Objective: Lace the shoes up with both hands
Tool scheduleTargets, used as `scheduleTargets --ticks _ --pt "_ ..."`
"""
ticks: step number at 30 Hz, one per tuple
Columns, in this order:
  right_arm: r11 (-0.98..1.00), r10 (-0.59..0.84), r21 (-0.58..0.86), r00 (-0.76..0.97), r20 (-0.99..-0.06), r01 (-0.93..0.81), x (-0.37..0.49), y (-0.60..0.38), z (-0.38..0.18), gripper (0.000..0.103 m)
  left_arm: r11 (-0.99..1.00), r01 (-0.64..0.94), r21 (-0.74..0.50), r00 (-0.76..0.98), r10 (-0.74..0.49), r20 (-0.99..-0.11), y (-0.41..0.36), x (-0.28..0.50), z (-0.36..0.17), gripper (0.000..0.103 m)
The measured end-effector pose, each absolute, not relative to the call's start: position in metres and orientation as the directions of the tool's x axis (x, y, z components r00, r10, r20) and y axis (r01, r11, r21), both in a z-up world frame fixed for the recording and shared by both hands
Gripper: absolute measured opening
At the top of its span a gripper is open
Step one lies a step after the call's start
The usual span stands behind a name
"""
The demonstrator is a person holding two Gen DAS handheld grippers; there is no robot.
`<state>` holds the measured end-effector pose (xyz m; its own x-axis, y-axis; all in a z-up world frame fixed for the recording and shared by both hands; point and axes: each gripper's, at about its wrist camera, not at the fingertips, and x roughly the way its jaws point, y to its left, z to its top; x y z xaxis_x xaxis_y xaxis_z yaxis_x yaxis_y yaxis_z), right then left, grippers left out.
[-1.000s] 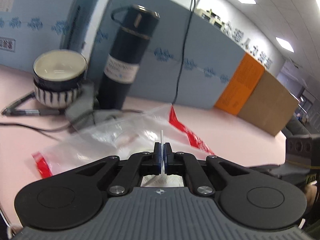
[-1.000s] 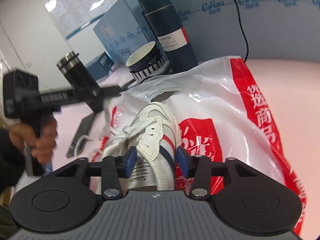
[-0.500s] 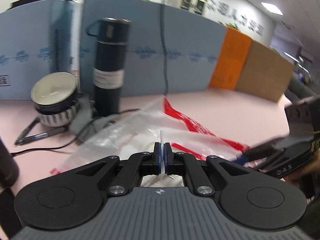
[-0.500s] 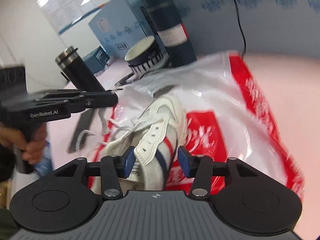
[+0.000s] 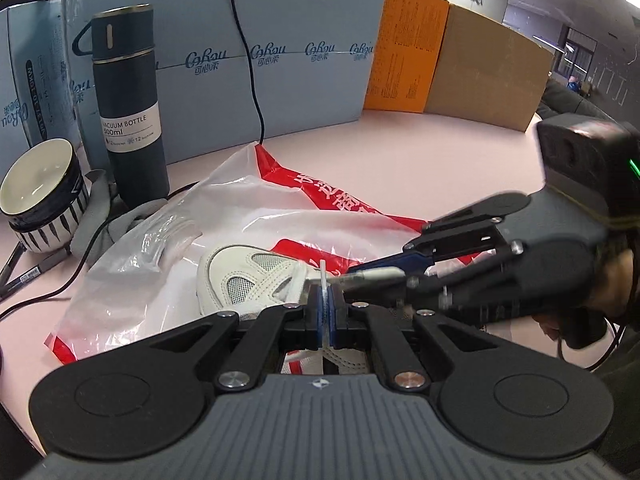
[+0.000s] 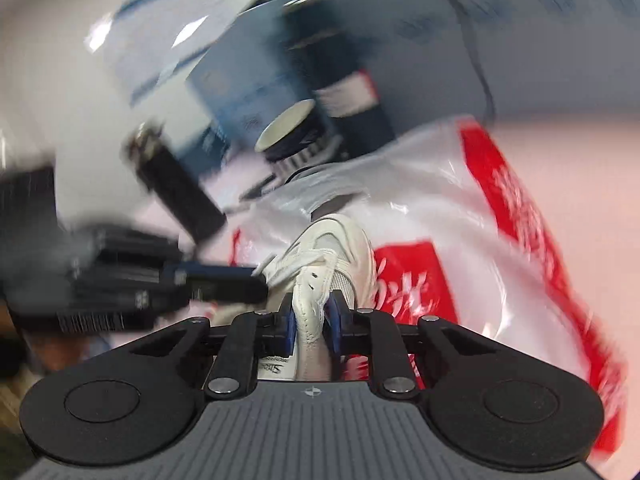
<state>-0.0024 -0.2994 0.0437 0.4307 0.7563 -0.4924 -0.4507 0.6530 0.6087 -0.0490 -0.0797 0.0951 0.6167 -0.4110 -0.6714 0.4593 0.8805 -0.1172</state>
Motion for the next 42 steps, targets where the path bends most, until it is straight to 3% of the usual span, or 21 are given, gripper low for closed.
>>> scheduleTargets --ticks 4,15,27,42 --pt "0.473 0.829 0.868 0.410 -0.381 -0.151 0.013 -0.326 0.009 0.016 0.875 0.481 -0.060 0.595 -0.376 -0.710 -0.094 -0.045 0.090 0.002" --pt "0.259 0.865 0.960 0.416 -0.281 0.111 0.012 -0.339 -0.023 0.016 0.911 0.408 -0.059 0.589 -0.313 -0.745 -0.103 -0.033 0.078 0.002" --pt "0.126 0.874 0.960 0.430 -0.227 0.250 0.006 -0.346 -0.042 0.016 0.930 0.357 -0.087 0.591 -0.298 -0.750 -0.104 -0.031 0.077 0.002" --pt "0.118 0.878 0.960 0.425 -0.221 0.255 0.007 -0.346 -0.043 0.016 0.933 0.346 -0.093 0.574 -0.289 -0.766 -0.106 -0.027 0.078 0.002"
